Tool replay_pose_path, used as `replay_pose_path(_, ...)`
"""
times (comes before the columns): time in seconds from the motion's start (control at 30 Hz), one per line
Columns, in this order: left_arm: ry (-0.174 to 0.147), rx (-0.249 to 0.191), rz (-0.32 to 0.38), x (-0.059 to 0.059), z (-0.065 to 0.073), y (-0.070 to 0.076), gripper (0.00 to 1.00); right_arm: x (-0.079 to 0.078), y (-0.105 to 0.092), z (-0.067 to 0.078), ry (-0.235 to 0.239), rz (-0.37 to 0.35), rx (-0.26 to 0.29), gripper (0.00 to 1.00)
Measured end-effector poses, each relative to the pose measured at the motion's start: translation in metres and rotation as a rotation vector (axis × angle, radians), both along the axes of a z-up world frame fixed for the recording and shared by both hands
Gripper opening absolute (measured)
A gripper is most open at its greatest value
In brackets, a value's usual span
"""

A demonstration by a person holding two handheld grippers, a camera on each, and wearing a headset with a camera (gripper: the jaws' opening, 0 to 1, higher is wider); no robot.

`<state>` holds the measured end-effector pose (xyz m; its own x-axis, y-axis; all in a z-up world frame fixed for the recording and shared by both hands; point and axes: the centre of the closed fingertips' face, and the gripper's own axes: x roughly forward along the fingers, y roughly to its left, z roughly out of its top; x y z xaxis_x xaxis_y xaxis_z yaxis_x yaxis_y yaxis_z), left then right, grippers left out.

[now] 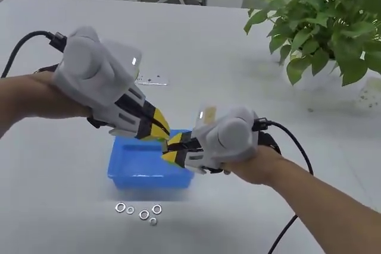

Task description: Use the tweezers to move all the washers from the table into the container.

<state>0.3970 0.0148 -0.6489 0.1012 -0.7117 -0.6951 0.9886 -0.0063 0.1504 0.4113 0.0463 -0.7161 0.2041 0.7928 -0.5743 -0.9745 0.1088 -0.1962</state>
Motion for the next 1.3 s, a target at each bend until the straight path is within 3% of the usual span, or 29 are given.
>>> replay_pose_path(0.6,0.037,0.012,0.014,0.023,-0.028,0.002,0.05,0.021,0.001,-0.029,0.031,-0.009,-0.019,0.10)
replay_pose_path(1.3,0.084,0.020,0.041,0.033,-0.054,0.007,0.05,0.028,0.004,-0.056,0.077,0.008,-0.046,0.10)
